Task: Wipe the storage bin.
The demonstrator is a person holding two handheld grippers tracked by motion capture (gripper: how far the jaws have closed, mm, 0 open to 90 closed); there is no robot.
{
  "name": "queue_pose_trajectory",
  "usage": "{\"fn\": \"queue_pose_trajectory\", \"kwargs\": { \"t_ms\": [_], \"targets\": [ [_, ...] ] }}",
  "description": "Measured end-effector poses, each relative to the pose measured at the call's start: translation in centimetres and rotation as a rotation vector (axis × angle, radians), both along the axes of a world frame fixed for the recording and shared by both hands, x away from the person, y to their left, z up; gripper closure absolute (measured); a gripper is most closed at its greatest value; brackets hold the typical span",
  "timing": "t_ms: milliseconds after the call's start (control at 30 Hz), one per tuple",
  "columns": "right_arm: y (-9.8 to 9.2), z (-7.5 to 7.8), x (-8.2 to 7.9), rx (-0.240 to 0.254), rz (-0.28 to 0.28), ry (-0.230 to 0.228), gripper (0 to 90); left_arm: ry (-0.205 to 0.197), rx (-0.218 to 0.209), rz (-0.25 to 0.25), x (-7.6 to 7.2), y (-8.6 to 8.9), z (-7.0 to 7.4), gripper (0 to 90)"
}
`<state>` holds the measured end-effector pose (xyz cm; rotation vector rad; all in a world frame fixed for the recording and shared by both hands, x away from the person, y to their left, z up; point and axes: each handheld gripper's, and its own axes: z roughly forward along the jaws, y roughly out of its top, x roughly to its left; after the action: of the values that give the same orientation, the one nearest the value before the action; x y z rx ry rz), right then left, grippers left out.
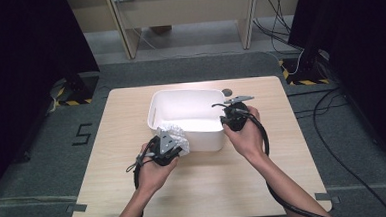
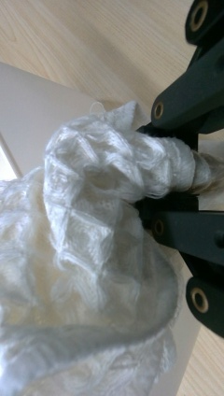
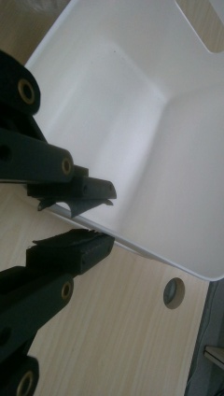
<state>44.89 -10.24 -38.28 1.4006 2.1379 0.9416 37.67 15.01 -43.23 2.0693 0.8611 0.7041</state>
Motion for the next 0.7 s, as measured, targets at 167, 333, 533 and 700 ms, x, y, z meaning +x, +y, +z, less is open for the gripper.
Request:
{"fn": "queue_pose_trajectory", "kwargs": {
  "t_ms": [167, 333, 533, 700],
  "targets": [
    [0.0, 0.0, 0.0, -0.001, -0.001, 0.0, 73.7, 0.001, 0.001, -0.001, 0.1, -0.1, -0.2, 74.9],
    [0.0, 0.0, 0.0, 0.0, 0.0, 0.0, 73.7, 0.014, 0.011, 0.003, 0.0, -0.2, -0.5, 74.9],
    [0.0, 0.0, 0.0, -0.001, 0.0, 0.0, 73.7, 0.013, 0.014, 0.005, 0.1, -0.4, -0.8, 74.9],
    [0.0, 0.0, 0.0, -0.001, 0.0, -0.001, 73.7, 0.02, 0.028, 0.001, 0.1, -0.6, -1.5, 74.9]
  ]
}}
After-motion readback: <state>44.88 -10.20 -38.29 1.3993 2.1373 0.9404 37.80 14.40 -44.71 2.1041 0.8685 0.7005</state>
